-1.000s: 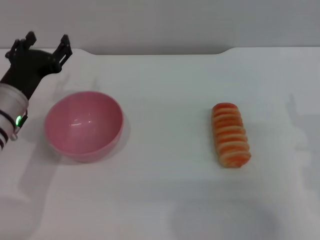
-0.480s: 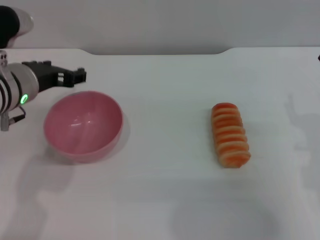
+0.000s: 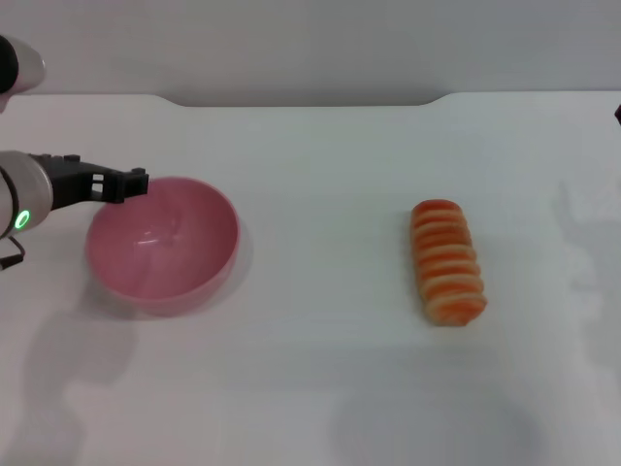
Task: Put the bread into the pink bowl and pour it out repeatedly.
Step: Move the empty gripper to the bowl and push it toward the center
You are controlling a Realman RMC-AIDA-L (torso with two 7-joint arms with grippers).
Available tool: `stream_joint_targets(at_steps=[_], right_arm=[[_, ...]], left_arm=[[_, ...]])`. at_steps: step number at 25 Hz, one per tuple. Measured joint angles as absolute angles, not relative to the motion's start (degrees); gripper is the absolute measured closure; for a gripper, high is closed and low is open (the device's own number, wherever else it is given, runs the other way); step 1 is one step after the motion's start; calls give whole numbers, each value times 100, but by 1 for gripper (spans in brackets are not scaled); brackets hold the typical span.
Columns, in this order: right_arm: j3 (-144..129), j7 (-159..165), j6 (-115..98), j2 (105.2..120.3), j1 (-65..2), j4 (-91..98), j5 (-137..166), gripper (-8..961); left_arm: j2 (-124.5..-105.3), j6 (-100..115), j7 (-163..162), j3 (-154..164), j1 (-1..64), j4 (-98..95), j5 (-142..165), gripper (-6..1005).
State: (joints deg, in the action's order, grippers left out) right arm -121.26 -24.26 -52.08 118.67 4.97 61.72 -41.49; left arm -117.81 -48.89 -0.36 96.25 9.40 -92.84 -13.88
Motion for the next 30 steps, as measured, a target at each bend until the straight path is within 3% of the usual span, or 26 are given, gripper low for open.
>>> stream_joint_targets(at_steps=[13,30], right_arm=[[-12108,-2505,-5203,11866,498,6169,-4148,131],[-12127,-2539,-5211,11871,525,6213,-4148,131]], left_arm=[[-11795,-4917,-54,9895,584,-9168,-1389,197],[-11795,-4699,-109,10099,651,-8913,-1440,202]])
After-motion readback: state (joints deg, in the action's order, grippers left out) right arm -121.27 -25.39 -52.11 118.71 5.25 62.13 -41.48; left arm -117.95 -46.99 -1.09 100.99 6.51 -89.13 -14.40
